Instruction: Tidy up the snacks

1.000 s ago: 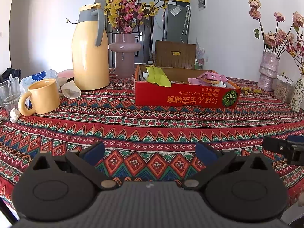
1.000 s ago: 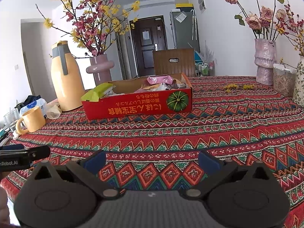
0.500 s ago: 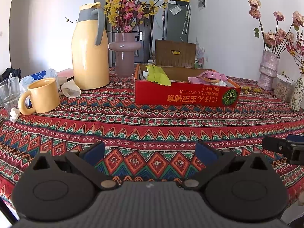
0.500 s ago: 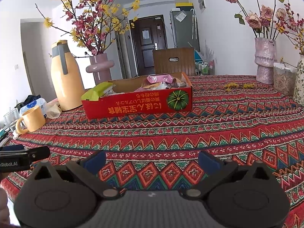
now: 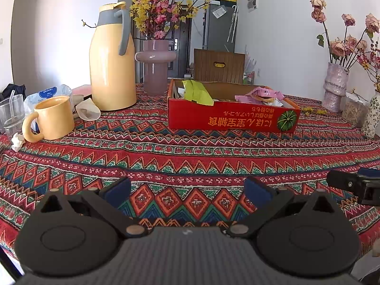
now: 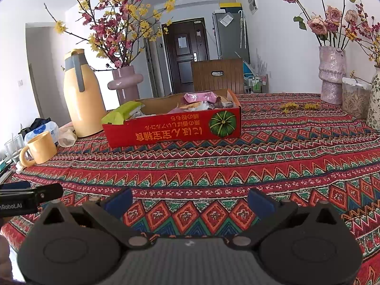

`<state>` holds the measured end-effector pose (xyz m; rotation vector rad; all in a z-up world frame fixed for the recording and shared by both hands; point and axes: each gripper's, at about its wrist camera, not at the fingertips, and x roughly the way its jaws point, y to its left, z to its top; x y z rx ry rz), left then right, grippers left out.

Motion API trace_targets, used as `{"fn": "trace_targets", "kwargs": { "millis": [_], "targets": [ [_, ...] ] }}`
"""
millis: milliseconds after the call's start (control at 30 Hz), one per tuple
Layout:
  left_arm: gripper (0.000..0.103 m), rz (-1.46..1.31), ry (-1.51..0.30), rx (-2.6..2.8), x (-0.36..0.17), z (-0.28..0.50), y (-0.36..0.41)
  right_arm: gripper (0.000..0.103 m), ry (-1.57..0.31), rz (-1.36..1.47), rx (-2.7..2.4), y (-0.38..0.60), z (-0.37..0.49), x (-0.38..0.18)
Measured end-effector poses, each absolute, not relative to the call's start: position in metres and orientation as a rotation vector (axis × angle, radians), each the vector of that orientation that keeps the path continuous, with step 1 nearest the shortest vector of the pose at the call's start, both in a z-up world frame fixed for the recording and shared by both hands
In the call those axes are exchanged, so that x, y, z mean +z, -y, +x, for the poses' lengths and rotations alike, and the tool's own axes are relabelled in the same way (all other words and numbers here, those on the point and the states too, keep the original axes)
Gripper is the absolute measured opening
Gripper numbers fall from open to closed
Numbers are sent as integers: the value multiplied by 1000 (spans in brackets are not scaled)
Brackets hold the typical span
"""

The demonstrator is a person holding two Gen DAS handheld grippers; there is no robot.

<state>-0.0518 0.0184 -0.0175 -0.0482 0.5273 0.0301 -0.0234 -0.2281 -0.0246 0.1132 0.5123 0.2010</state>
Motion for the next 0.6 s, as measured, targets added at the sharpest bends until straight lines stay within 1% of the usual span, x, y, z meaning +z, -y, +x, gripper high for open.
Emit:
{"fn": "trace_targets", "kwargs": {
  "millis": [600],
  "targets": [
    [103,-47,-525,18,-18,-52,-17,103,-516,114,201,228,-23,-26]
  ]
}}
